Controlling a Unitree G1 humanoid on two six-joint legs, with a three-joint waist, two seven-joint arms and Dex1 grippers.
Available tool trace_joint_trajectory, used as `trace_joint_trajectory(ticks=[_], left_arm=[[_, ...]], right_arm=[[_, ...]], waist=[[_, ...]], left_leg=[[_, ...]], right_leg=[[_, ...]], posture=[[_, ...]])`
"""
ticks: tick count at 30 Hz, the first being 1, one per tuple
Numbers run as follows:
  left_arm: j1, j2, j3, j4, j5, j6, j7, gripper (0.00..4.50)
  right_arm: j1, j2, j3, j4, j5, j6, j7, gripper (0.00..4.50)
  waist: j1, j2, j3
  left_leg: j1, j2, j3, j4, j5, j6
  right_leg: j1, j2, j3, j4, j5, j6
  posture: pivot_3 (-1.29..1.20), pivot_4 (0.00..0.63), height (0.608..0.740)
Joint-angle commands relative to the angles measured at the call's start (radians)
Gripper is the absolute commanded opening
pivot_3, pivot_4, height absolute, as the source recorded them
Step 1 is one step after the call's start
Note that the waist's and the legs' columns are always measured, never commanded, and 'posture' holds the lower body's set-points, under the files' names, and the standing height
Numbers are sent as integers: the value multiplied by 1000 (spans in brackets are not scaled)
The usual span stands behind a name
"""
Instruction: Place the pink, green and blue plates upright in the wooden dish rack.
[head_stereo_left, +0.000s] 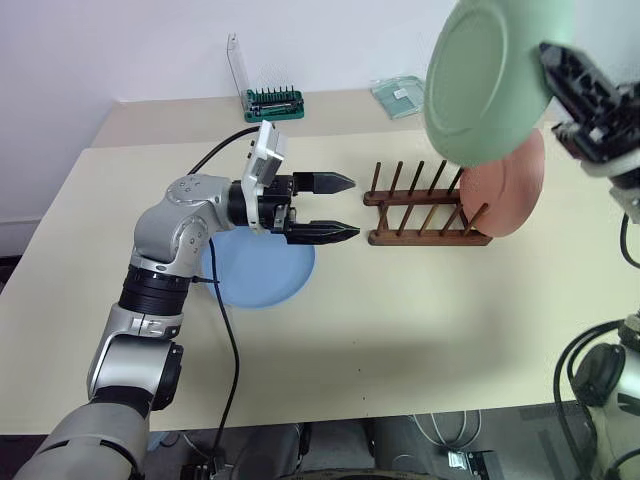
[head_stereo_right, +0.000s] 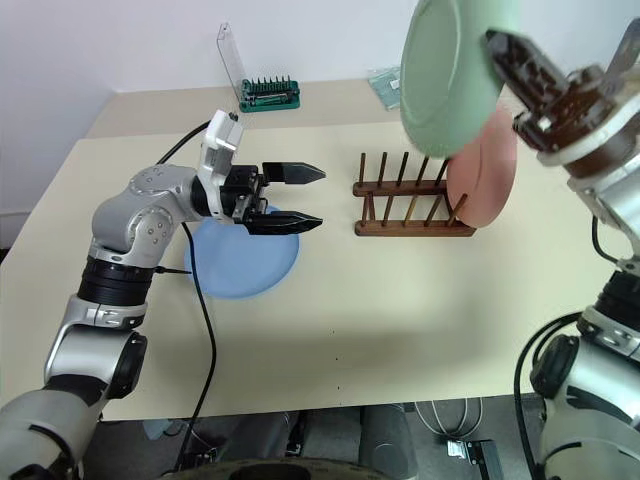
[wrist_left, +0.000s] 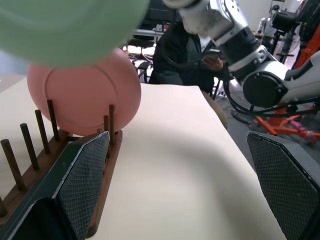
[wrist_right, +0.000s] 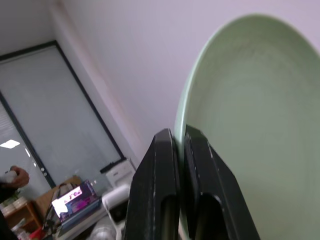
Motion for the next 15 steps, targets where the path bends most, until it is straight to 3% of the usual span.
trace_joint_trajectory(ticks=[1, 15], left_arm=[[-9, 14, 15, -19, -2, -4, -2, 4500], [-10, 22, 18, -39, -16, 20, 8, 4500]], right_arm=[[26, -7, -9, -19, -13, -11, 40, 54], [89, 9, 30, -50, -102, -47, 56, 54]], waist=[[-1, 0, 0], [0, 0, 0]], left_leg=[[0, 0, 0, 0, 0, 0], [0, 0, 0, 0, 0, 0]], right_leg=[[0, 0, 0, 0, 0, 0], [0, 0, 0, 0, 0, 0]], posture=[[0, 150, 740], [0, 150, 740]])
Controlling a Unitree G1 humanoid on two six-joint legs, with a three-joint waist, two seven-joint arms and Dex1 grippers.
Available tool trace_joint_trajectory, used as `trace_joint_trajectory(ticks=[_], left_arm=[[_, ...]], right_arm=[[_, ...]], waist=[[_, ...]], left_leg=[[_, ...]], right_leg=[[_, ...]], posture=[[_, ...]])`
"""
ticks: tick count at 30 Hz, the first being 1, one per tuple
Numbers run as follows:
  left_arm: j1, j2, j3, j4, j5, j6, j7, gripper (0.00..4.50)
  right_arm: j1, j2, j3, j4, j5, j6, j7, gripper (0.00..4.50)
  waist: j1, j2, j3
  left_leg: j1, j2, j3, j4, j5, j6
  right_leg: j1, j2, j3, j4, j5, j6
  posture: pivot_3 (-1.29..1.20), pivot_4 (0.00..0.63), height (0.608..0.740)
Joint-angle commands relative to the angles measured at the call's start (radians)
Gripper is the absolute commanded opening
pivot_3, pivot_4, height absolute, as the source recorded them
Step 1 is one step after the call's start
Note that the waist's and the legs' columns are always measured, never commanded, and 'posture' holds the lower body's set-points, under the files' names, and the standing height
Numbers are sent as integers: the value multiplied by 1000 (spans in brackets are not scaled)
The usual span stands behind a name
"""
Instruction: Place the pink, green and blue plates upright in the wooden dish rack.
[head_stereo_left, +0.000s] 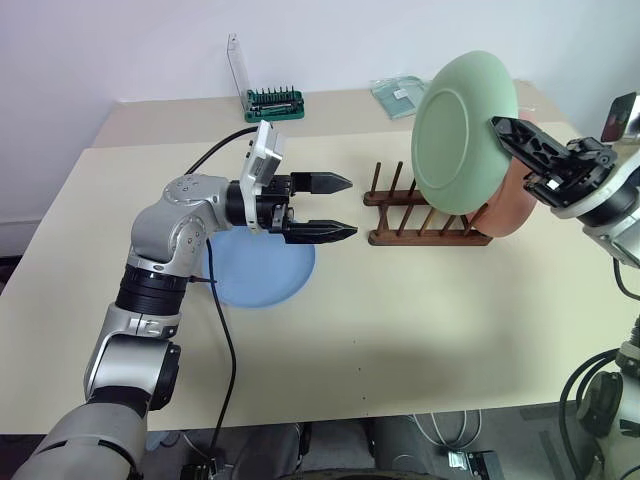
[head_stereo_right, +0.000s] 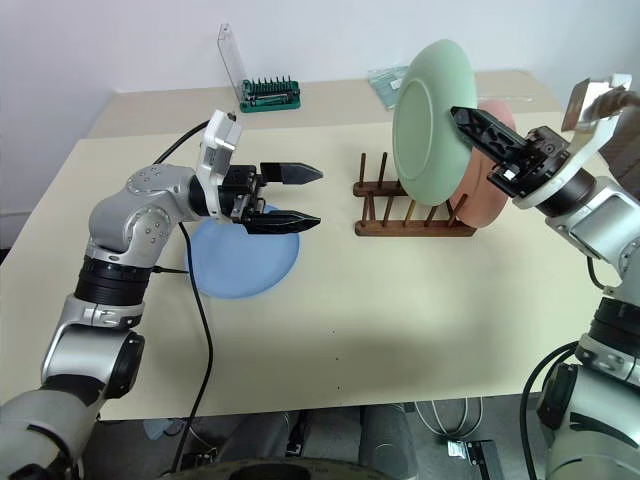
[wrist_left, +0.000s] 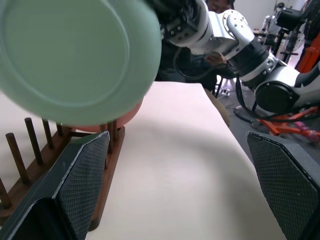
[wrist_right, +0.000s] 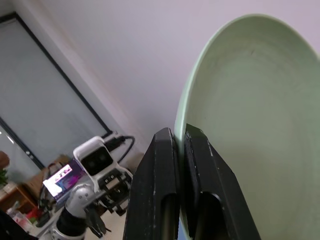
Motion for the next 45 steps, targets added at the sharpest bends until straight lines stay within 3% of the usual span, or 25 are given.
trace_joint_trajectory(ticks=[1, 16, 29, 39, 42, 45], left_arm=[[-10, 11, 18, -39, -15, 10, 2, 4500], [-19, 1, 22, -29, -19, 15, 2, 4500], [-16, 8, 25, -41, -23, 31, 7, 4500], [-9, 11, 27, -50, -32, 39, 18, 4500], [-7, 14, 28, -50, -35, 42, 20, 4500], [-7, 13, 28, -49, -34, 37, 23, 4500]], right_arm=[[-2, -1, -18, -28, -16, -30, 15, 54], [-51, -6, -76, 10, 36, -32, -37, 54], [20, 0, -37, 20, -72, -45, 20, 54], [43, 2, 42, 39, -259, -87, 44, 54], [-2, 2, 26, 50, -257, -95, 43, 1032], [-1, -7, 47, 32, -314, -128, 54, 2514]], waist=[[0, 0, 0], [1, 0, 0], [0, 0, 0], [1, 0, 0], [0, 0, 0], [0, 0, 0]], left_leg=[[0, 0, 0, 0, 0, 0], [0, 0, 0, 0, 0, 0], [0, 0, 0, 0, 0, 0], [0, 0, 0, 0, 0, 0], [0, 0, 0, 0, 0, 0], [0, 0, 0, 0, 0, 0]], right_leg=[[0, 0, 0, 0, 0, 0], [0, 0, 0, 0, 0, 0], [0, 0, 0, 0, 0, 0], [0, 0, 0, 0, 0, 0], [0, 0, 0, 0, 0, 0], [0, 0, 0, 0, 0, 0]], posture=[[0, 150, 740], [0, 150, 740], [0, 150, 740], [0, 150, 740], [0, 150, 740], [0, 150, 740]])
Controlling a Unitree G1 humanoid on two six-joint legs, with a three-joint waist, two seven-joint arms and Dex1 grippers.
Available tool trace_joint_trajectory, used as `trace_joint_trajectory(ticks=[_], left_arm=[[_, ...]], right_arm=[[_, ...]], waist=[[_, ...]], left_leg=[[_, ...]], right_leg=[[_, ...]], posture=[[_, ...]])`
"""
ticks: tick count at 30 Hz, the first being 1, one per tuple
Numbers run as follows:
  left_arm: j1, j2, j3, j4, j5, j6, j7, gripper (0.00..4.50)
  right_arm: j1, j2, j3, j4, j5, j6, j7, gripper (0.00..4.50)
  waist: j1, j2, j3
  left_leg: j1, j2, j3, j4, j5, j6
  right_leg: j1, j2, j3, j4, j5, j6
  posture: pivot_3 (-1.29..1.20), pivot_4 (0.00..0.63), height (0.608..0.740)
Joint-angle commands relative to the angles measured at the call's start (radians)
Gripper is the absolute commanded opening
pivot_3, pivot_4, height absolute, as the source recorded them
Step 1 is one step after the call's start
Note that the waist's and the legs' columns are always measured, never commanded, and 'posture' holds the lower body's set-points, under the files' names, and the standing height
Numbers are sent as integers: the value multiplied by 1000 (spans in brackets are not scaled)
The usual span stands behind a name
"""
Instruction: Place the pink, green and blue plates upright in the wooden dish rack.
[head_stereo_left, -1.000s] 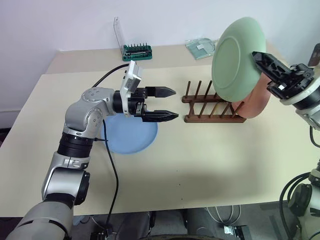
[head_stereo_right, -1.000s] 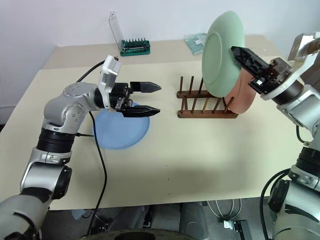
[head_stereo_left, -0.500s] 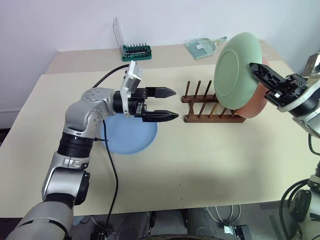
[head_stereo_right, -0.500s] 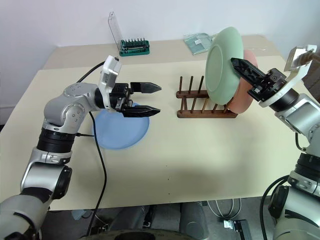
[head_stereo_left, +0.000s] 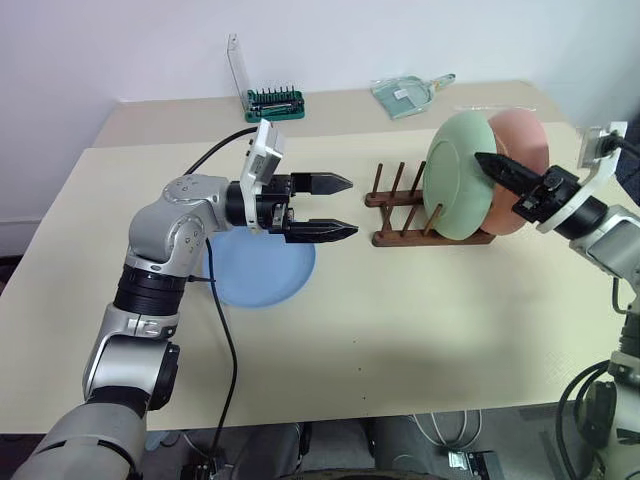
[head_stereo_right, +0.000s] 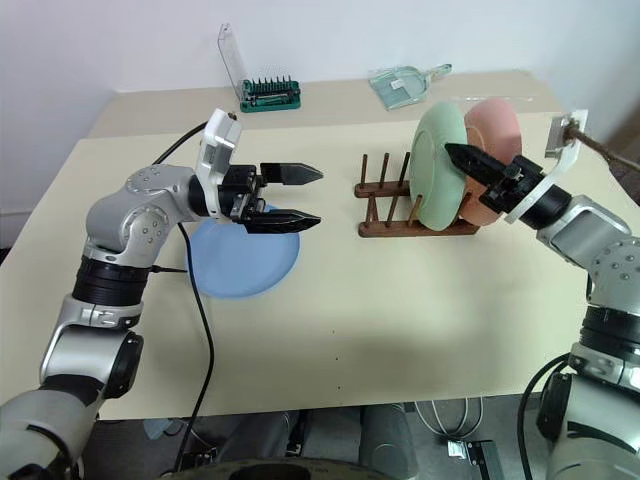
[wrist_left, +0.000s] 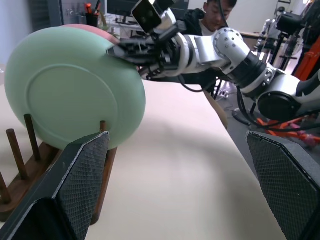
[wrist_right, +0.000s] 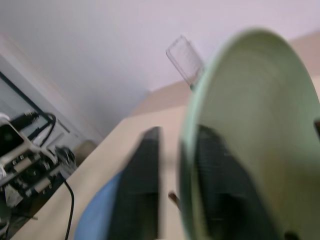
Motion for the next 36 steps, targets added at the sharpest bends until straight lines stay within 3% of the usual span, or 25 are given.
trace_joint_trajectory(ticks=[1, 4, 17, 21, 26, 31, 36], left_arm=[[-7, 8, 26, -28, -13, -3, 5, 4500], [-7, 6, 27, -27, -16, 0, 5, 4500], [-17, 2, 33, -1, 6, -32, 19, 4500], [-98, 11, 41, 139, 55, 34, 136, 4500], [-295, 69, 58, 552, 263, 110, 472, 4500], [-398, 172, 54, 739, 308, 207, 421, 4500], [-439, 288, -19, 783, 364, 460, 348, 4500]], right_arm=[[-12, -14, -14, -40, -23, -27, 24, 3019], [-12, -10, -13, -57, -42, -42, 26, 4489], [-42, -29, -92, -247, -87, -243, 101, 4489], [22, -63, -63, -337, -128, -290, 186, 4489], [190, -111, 11, -515, -155, -303, 311, 4489], [249, -117, 51, -559, -178, -328, 366, 4489], [226, -97, 90, -525, -176, -332, 376, 4489]], waist=[[0, 0, 0], [0, 0, 0], [0, 0, 0], [2, -1, 0], [-5, -2, 1], [-12, -3, 2], [-7, -4, 3]], left_leg=[[0, 0, 0, 0, 0, 0], [0, 0, 0, 0, 0, 0], [0, 0, 0, 0, 0, 0], [0, 0, 0, 0, 0, 0], [1, 0, -1, 0, 0, 0], [0, 0, 0, -1, 0, 0], [0, -1, -1, 0, 0, 0]], right_leg=[[0, 0, 0, 0, 0, 0], [0, 0, 0, 0, 0, 0], [0, 0, 0, 0, 0, 0], [0, 0, -1, 0, 0, 0], [1, 1, -1, 0, 0, 1], [-1, 1, -1, 0, 0, 1], [-1, 0, -1, 0, 0, 1]], posture=[[0, 150, 740], [0, 150, 740], [0, 150, 740], [0, 150, 740], [0, 150, 740], [0, 150, 740], [0, 150, 740]])
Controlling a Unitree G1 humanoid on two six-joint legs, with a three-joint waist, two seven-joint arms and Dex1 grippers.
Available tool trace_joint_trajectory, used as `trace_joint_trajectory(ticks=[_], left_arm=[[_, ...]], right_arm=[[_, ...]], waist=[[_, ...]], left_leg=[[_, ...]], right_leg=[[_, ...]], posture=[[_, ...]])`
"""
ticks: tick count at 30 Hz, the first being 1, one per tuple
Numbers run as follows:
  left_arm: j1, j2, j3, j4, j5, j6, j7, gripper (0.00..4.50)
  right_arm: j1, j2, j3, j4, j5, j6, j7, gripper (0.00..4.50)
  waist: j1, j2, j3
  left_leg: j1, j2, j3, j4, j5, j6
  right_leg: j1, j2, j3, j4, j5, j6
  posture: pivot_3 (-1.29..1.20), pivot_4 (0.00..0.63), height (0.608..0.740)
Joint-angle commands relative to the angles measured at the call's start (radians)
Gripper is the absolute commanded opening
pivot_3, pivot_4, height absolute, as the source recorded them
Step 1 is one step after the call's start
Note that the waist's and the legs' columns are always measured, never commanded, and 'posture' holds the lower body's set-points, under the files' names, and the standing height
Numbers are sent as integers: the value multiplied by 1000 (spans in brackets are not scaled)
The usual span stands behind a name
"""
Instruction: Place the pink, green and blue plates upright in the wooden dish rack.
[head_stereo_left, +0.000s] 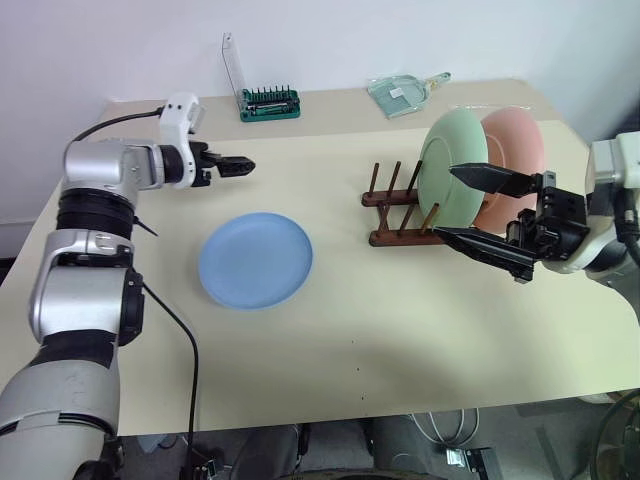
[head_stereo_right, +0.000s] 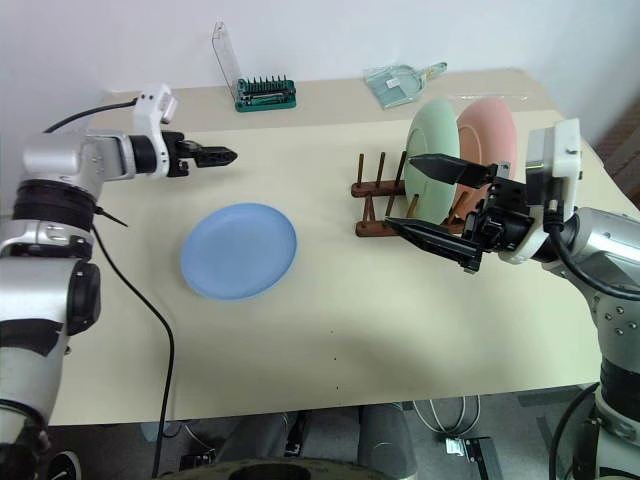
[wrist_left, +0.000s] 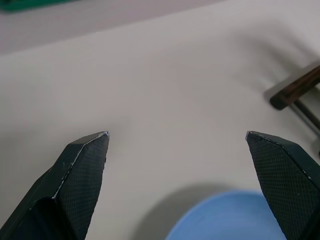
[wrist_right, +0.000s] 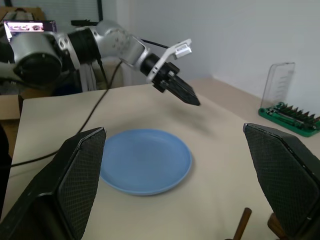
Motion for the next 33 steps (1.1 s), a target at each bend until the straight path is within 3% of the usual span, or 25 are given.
trace_joint_trajectory(ticks=[1, 4, 10, 16, 21, 26, 29, 33], left_arm=[[-63, 65, -72, 5, 64, 128, -56, 4500], [-124, 95, -128, 76, 89, 232, -142, 4500], [-193, 106, -390, 157, 170, 361, -434, 4500], [-224, 34, -557, 346, 320, 251, -604, 4500], [-207, -17, -600, 430, 423, 151, -694, 4500], [-179, -54, -546, 469, 452, 144, -673, 4500], [-143, -75, -484, 469, 445, 135, -566, 3645], [-128, -89, -452, 474, 456, 158, -562, 1722]], right_arm=[[-28, 9, 3, 4, 6, -22, 7, 4489], [-38, 27, 29, 17, -17, -43, 7, 4489], [-60, 67, 78, 35, -47, -68, -1, 4489], [-73, 82, 93, 44, -53, -71, -4, 4489], [-35, 81, 70, 21, -48, -66, -29, 4489], [-11, 71, 53, 0, -39, -65, -46, 4489], [-13, 69, 32, -9, -14, -51, -62, 4500], [10, 51, 28, -5, -32, -56, -49, 4500]], waist=[[0, -1, 1], [8, -4, 2], [5, -4, 2], [5, -5, 3], [4, -6, 3], [5, -6, 3], [5, -6, 3], [5, -6, 3]], left_leg=[[0, 0, 0, 0, 0, 0], [0, 0, 0, 0, 0, 0], [0, 0, 0, 0, 0, 0], [0, 0, 0, 1, 0, 0], [-1, 0, 0, 0, 0, 0], [-1, 0, 0, 1, 0, 0], [-1, 0, -1, 1, 0, 0], [0, 0, 0, 1, 0, 0]], right_leg=[[0, 0, 0, 0, 0, 0], [0, 0, 0, 1, 0, 0], [1, 0, -1, 1, 0, 1], [0, 1, -1, 1, 0, 1], [0, 1, -1, 1, 0, 1], [0, 1, 0, 1, 0, 1], [0, 1, -1, 1, 0, 1], [1, 0, 0, 1, 0, 1]], posture=[[0, 150, 740], [0, 150, 740], [0, 150, 740], [0, 150, 740], [0, 150, 740], [0, 150, 740], [0, 150, 740], [0, 150, 740]])
